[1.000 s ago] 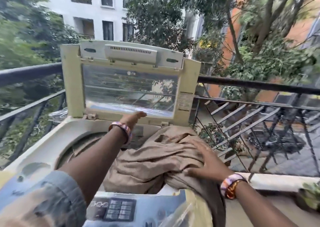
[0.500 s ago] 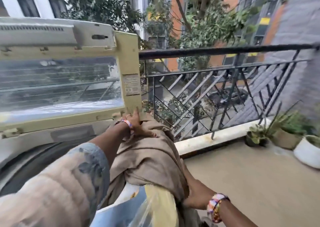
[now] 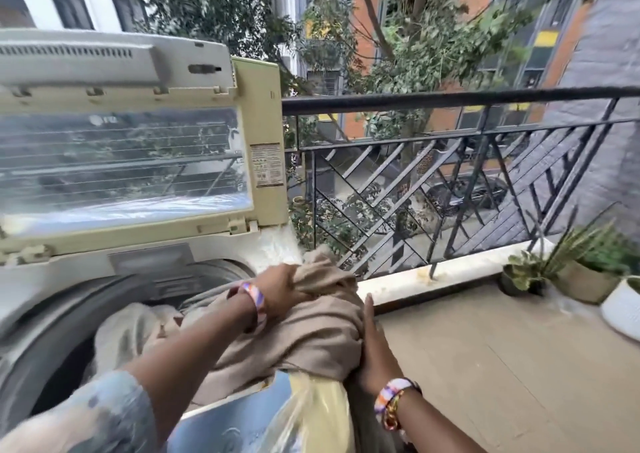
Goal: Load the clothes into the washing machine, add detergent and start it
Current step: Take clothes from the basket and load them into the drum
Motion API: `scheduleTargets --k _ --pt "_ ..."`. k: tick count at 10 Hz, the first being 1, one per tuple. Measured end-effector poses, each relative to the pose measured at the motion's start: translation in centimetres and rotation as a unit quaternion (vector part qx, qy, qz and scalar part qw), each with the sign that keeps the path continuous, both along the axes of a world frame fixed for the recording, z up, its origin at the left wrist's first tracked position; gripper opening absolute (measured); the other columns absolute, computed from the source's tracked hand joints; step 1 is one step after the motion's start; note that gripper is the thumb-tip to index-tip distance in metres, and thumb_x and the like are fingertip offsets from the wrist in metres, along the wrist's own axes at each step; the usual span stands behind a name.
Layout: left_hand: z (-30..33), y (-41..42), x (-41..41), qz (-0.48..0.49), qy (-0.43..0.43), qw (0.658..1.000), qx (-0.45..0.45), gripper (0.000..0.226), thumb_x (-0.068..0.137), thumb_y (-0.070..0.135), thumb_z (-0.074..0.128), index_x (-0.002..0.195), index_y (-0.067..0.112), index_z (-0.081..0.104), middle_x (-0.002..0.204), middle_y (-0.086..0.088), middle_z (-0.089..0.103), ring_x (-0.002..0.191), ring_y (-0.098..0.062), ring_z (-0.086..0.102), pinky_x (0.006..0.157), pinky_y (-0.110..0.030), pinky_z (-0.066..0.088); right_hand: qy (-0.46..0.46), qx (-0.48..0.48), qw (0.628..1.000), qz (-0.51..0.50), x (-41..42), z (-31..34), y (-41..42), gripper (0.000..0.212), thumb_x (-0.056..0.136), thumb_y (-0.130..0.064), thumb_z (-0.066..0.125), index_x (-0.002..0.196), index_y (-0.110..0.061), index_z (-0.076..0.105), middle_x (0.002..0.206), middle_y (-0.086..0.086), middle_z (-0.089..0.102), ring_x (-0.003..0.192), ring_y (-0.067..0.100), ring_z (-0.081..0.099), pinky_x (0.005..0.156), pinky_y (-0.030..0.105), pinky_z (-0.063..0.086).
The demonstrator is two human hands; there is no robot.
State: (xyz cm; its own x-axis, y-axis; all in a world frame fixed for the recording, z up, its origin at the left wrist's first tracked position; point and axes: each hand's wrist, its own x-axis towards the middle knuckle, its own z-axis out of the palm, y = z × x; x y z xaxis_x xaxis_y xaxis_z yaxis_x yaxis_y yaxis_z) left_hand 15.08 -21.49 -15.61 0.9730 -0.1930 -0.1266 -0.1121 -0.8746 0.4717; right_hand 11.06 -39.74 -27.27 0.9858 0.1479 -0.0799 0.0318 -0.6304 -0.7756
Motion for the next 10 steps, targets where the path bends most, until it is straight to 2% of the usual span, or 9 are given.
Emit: scheduleTargets --k 1,2,4,5,6,7,8,9,10 --pt "0.5 -0.2 -3.5 -0.024 -0.014 0.998 0.049 0.08 0.058 0.075 0.038 0.105 0.014 0.059 0.112 -0.013 0.064 0.099 -0.027 0.058 0.083 -0.03 0.042 -0.016 -0.05 0.998 -0.039 -0.1 2.7 0.4 0.086 0.091 -0.024 0.053 0.146 -0.023 -0.013 0.156 0.007 0.004 0.143 0.027 0.013 0.116 0.038 0.017" --pt "1.2 -0.6 -4.8 -0.059 -0.013 0.99 0.126 0.1 0.046 0.08 0.059 0.12 0.014 0.048 0.133 -0.009 0.048 0.118 -0.029 0.045 0.102 -0.033 0.034 -0.029 0.043 0.998 -0.025 1.4 1.5 0.6 0.078 0.082 -0.07 0.04 0.145 -0.036 0.01 0.154 0.01 0.023 0.139 0.031 0.027 0.114 0.049 0.025" --pt "0.8 -1.0 -6.2 -0.009 -0.086 0.996 0.005 0.045 0.061 0.05 0.077 0.075 0.022 0.044 0.074 0.001 0.053 0.075 -0.024 0.053 0.063 -0.025 0.03 -0.024 0.113 0.989 -0.089 1.4 1.2 0.0 0.016 0.09 -0.026 0.055 0.101 -0.03 0.066 0.101 -0.001 0.072 0.1 0.021 0.065 0.091 0.044 0.051" --pt "0.4 -0.5 -6.8 0.038 -0.107 0.991 -0.073 0.045 0.051 0.049 0.074 0.068 0.016 0.048 0.064 -0.003 0.055 0.066 -0.021 0.046 0.056 -0.032 0.033 -0.097 0.04 0.991 -0.086 1.2 3.1 -0.4 0.015 0.08 -0.015 0.065 0.094 -0.022 0.065 0.096 0.006 0.072 0.093 0.026 0.066 0.078 0.04 0.054" --pt "2.6 0.6 -7.2 0.084 -0.095 0.945 -0.301 0.049 0.037 0.032 0.076 0.08 0.011 0.066 0.072 0.001 0.074 0.071 -0.013 0.064 0.063 -0.027 0.056 -0.187 0.095 0.974 -0.085 0.8 8.2 0.7 0.02 0.079 -0.009 0.061 0.095 -0.019 0.068 0.089 0.009 0.072 0.084 0.018 0.064 0.071 0.038 0.052" --pt "7.1 3.2 -6.8 0.089 -0.107 0.83 -0.541 0.044 0.041 0.004 0.074 0.084 0.008 0.067 0.069 0.006 0.074 0.068 -0.008 0.068 0.067 -0.02 0.057 -0.294 0.24 0.925 -0.008 0.2 15.1 3.5 0.043 0.07 -0.02 0.065 0.113 -0.021 0.059 0.097 0.0 0.062 0.087 -0.003 0.058 0.083 0.021 0.048" --pt "10.4 7.1 -6.4 0.075 -0.135 0.739 -0.656 0.067 0.04 0.014 0.069 0.105 0.003 0.06 0.084 -0.001 0.072 0.077 -0.014 0.068 0.081 -0.029 0.056 -0.293 0.084 0.951 0.044 0.8 18.7 5.6 0.11 0.052 -0.044 0.082 0.143 -0.031 0.022 0.14 0.01 0.032 0.129 0.02 0.035 0.108 0.03 0.028" --pt "9.8 11.3 -6.7 0.101 -0.14 0.693 -0.7 0.061 0.049 0.009 0.066 0.109 0.005 0.058 0.097 -0.008 0.069 0.091 -0.019 0.066 0.09 -0.034 0.052 -0.143 0.015 0.979 0.142 1.5 15.6 6.6 0.145 0.032 -0.065 0.082 0.146 -0.033 -0.001 0.152 0.002 0.026 0.14 0.02 0.025 0.115 0.044 0.025" --pt "5.9 14.8 -7.4 0.183 -0.113 0.693 -0.688 0.058 0.057 0.01 0.07 0.114 0.005 0.058 0.092 -0.003 0.074 0.093 -0.019 0.067 0.085 -0.033 0.055 -0.1 -0.024 0.977 0.186 1.5 11.7 7.1 0.103 0.042 -0.047 0.084 0.134 -0.028 0.04 0.128 0.002 0.057 0.118 0.02 0.054 0.095 0.03 0.046"
